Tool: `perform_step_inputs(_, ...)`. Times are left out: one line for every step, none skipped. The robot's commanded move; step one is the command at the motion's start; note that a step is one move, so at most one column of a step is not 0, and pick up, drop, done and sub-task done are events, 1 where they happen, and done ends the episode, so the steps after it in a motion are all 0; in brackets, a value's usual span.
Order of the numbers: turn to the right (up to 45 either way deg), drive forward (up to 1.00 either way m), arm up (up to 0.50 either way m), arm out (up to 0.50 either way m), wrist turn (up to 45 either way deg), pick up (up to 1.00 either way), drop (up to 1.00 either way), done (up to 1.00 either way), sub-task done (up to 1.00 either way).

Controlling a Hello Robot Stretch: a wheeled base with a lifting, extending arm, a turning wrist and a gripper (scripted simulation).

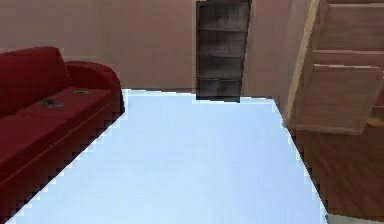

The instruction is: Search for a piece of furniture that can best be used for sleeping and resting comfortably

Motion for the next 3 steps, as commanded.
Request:
perform_step_inputs(-3.0, 0.0, 0.0, 0.0, 0.0, 0.0, 0.0, 0.0, 0.0)
perform_step_inputs(0.0, 0.85, 0.0, 0.0, 0.0, 0.0, 0.0, 0.0, 0.0)
perform_step_inputs(45.0, 0.0, 0.0, 0.0, 0.0, 0.0, 0.0, 0.0, 0.0)
